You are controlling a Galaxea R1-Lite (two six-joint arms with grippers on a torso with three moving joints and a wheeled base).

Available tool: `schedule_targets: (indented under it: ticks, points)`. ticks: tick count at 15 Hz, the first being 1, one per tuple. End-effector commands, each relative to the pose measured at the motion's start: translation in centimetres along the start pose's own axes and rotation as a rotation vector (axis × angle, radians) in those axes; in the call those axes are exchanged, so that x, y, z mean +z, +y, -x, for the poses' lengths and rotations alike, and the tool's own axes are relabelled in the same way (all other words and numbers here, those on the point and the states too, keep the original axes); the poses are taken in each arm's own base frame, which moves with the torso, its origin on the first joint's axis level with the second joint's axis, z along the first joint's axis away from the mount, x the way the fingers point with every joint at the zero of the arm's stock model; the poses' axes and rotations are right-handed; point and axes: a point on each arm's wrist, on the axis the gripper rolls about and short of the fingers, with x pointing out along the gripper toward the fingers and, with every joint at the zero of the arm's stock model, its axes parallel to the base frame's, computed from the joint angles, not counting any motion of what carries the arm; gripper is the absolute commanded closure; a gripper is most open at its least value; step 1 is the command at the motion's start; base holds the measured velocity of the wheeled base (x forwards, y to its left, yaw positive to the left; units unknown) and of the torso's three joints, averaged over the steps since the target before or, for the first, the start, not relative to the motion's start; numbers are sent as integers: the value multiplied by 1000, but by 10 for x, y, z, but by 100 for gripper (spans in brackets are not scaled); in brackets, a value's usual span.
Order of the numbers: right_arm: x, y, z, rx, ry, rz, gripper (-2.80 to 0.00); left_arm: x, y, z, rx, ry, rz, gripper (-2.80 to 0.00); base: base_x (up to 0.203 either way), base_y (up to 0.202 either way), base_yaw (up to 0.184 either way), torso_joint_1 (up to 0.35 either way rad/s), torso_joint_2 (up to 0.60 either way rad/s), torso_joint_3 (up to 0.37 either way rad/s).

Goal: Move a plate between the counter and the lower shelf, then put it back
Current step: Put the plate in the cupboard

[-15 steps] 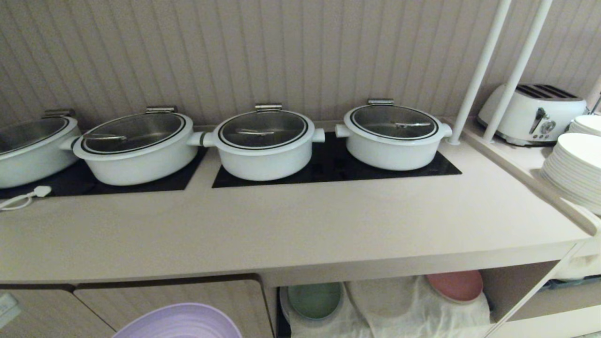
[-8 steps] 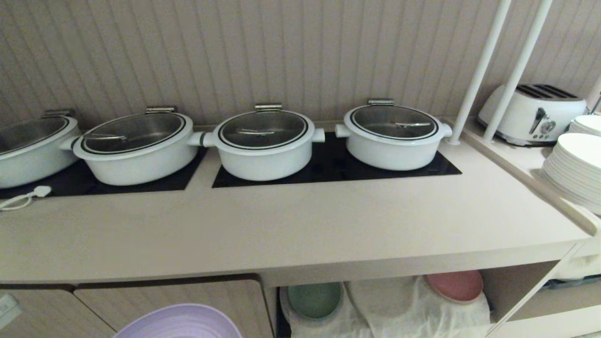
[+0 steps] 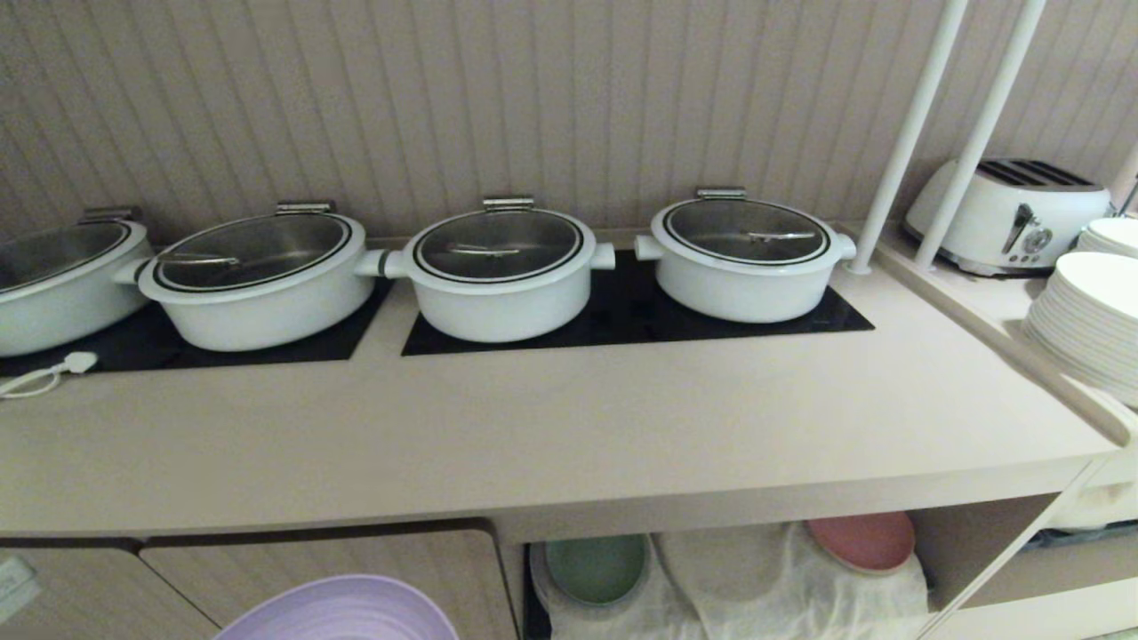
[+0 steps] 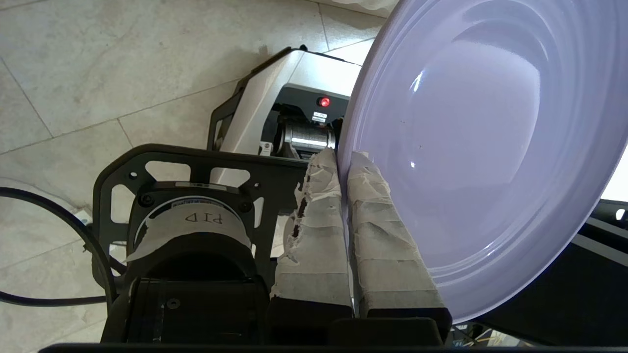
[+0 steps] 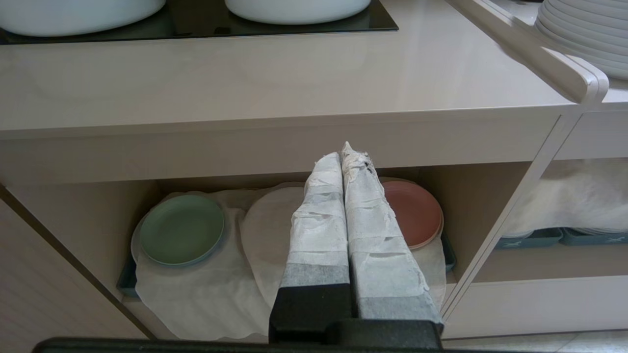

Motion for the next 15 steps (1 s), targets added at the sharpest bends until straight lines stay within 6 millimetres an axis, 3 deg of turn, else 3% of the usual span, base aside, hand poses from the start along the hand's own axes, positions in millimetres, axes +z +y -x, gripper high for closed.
schedule_targets:
  ticks: [1,15]
  points:
    - [0,0,0,1,2,0,0,0,0,0,1,7,3,0,0,0,0,0,0,0]
    - [0,0,0,1,2,0,0,2,-1,2,-8,-7,-3,0,0,0,0,0,0,0]
